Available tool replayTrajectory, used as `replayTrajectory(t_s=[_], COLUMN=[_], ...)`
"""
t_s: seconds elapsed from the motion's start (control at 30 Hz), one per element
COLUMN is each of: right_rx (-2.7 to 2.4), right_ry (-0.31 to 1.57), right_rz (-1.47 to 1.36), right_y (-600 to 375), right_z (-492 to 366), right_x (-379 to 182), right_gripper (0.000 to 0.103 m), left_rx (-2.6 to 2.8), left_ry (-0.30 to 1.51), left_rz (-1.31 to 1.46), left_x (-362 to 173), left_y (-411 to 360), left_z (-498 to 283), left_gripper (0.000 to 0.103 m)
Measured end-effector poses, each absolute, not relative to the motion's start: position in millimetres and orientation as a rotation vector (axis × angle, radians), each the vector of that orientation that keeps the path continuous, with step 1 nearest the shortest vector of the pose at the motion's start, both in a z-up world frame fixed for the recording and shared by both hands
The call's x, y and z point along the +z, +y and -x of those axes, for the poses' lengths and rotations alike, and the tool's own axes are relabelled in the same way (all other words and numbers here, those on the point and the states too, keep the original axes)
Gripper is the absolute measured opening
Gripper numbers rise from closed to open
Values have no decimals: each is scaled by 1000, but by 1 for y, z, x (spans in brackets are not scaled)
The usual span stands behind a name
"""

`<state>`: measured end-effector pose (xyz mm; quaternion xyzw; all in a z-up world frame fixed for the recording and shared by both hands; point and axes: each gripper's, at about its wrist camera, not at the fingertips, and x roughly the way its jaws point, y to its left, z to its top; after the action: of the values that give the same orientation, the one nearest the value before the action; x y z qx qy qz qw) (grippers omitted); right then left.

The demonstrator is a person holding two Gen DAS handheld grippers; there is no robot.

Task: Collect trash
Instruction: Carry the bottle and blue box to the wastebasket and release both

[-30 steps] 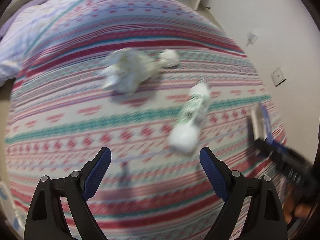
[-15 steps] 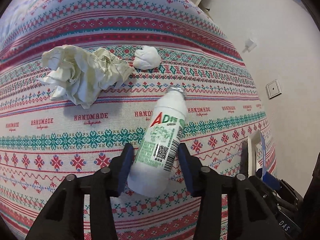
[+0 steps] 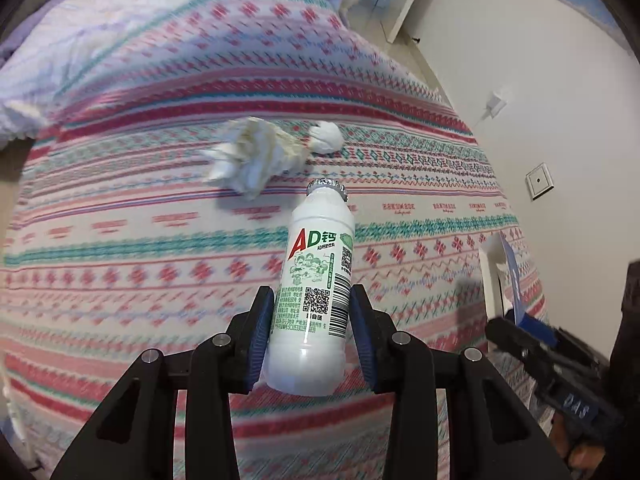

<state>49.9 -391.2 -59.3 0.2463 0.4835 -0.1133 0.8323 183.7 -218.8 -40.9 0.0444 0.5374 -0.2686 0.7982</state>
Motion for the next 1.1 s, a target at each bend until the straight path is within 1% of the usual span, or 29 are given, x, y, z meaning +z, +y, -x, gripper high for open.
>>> replayTrajectory(t_s=[0.2,0.4,0.67,0.9,1.1], right_rx=[-163,-70,49,121,190], right_ry=[1006,987,979,1011,1040], right_rz=[-509,-495,-421,-345,-328], right_y=[-356,-312,-236,-177,-130], right_z=[-51,-55,-69,-90,-104], right_x=[-41,-21,-4,-11,-18], right_gripper=[55,55,55,55,55], left_rx=[-529,-464,-361,-273,-141], left_ry=[1116,1077,1063,1043,1043], left_rz=[-62,13,77,118,185], left_x=[-13,1,0,-3,-11], left_y=[-150,-81,-9,63,140], left_z=[-164,-150,-151,-147,-146], left_gripper=[41,41,41,41,41])
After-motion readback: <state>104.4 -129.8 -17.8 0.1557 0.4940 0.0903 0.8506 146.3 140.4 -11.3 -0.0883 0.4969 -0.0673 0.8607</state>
